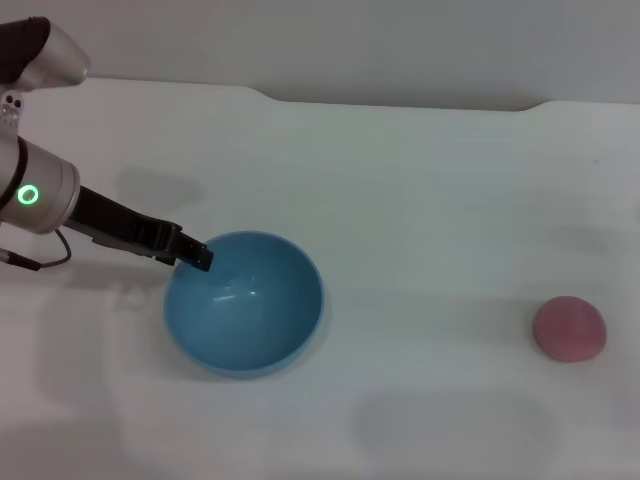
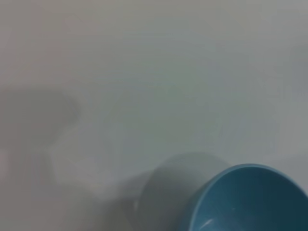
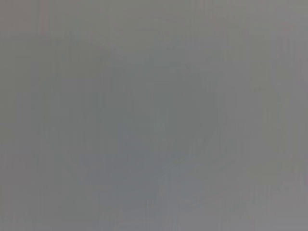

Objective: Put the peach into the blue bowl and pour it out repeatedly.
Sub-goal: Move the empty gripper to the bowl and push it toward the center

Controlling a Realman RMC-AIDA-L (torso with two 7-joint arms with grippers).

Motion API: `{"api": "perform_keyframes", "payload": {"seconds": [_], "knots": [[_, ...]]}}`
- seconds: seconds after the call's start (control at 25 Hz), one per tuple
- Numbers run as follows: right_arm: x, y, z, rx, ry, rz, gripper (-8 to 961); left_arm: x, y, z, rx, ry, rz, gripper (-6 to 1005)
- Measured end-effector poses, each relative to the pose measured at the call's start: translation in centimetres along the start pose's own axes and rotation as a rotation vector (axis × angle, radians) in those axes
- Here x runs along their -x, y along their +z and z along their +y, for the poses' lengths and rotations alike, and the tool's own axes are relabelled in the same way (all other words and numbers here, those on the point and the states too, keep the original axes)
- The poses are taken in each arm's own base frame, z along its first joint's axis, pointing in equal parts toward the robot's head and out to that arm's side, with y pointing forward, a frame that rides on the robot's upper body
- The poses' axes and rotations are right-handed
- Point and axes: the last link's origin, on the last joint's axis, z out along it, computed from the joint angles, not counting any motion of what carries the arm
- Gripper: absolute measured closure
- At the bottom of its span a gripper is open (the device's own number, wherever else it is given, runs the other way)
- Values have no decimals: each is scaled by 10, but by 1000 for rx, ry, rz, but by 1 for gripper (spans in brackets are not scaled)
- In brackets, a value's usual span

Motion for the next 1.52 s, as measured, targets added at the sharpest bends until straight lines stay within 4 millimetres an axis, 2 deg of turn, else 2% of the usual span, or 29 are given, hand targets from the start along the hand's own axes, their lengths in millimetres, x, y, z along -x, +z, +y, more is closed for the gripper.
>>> {"api": "perform_keyframes", "payload": {"seconds": [0.96,1.52], "knots": [[-1,-4,-11,-23,-24,-3,272,3,7,-10,-57,6,-15,496],[1,-4,-12,-23,-25,-10,272,8,14,-10,-50,3,-48,496]]}}
